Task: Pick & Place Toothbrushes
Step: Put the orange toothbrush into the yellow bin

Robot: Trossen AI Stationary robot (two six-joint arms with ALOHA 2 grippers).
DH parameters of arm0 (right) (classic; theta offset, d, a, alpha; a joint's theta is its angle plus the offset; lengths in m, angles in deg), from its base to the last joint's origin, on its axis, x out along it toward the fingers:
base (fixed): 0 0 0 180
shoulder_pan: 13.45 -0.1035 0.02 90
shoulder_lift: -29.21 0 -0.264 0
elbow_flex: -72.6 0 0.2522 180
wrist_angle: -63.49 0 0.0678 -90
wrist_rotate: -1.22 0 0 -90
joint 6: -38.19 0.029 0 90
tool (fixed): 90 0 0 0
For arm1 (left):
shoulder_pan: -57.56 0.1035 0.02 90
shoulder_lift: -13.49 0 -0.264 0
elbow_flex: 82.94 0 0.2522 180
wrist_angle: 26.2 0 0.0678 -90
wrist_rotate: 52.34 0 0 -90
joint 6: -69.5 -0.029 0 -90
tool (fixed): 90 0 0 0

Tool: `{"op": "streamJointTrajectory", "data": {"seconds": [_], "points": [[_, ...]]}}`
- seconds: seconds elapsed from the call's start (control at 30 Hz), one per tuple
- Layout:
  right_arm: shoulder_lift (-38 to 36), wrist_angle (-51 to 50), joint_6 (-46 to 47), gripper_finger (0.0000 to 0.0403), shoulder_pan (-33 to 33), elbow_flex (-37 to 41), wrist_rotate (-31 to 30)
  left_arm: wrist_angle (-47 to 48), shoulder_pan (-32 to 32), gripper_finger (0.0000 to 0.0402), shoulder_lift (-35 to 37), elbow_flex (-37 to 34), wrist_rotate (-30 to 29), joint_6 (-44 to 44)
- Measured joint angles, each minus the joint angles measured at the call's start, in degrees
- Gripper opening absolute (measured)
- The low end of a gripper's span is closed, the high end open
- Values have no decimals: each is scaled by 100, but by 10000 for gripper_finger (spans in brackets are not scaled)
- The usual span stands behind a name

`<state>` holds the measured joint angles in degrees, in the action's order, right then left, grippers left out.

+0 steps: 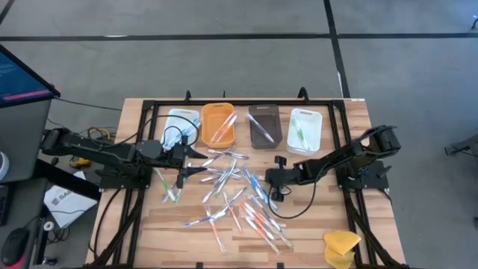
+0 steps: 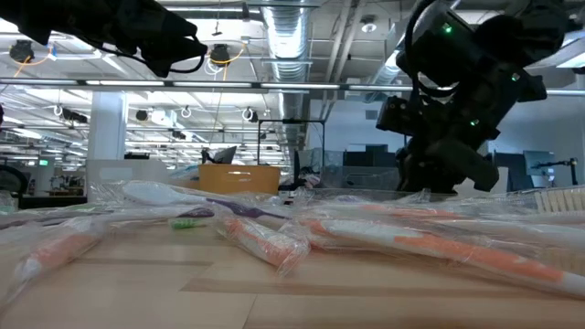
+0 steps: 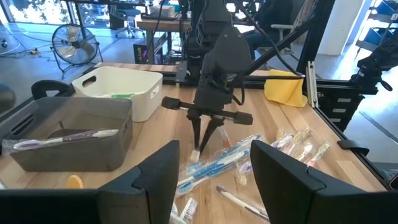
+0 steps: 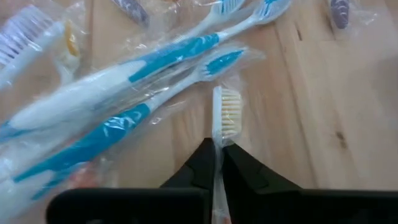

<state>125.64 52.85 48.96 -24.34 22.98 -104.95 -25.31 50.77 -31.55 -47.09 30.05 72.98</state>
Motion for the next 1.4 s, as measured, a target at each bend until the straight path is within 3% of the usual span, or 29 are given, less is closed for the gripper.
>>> {"op": "streamJointTrajectory", "data": {"seconds": [0.17, 0.27, 0.43, 0.57, 0.83, 1.17, 1.4], "points": [[11, -334, -69, 16, -193, -166, -621, -58, 2, 191, 0, 0, 0, -176], [-55, -1109, -80, 6, -359, -422, -1037, -155, 2, 191, 0, 0, -2, -277], [-252, -2305, 315, 6, -669, -1203, -1836, -233, 2, 191, 0, 0, -2, -281], [-416, -2607, 216, 6, -985, -1802, -2239, -281, 2, 191, -10, 0, 68, -281], [-660, -1461, -1041, 4, -1465, -2668, -2521, -1178, 2, 191, -364, -2, 638, -514], [-662, 1083, -3316, 2, -1652, -3003, -2400, -3274, 2, 191, -1862, -2, 858, -1222], [-626, 2046, -3686, 2, -1428, -3007, -1362, -5052, 0, 191, -2787, -2, 1104, -1570]]}}
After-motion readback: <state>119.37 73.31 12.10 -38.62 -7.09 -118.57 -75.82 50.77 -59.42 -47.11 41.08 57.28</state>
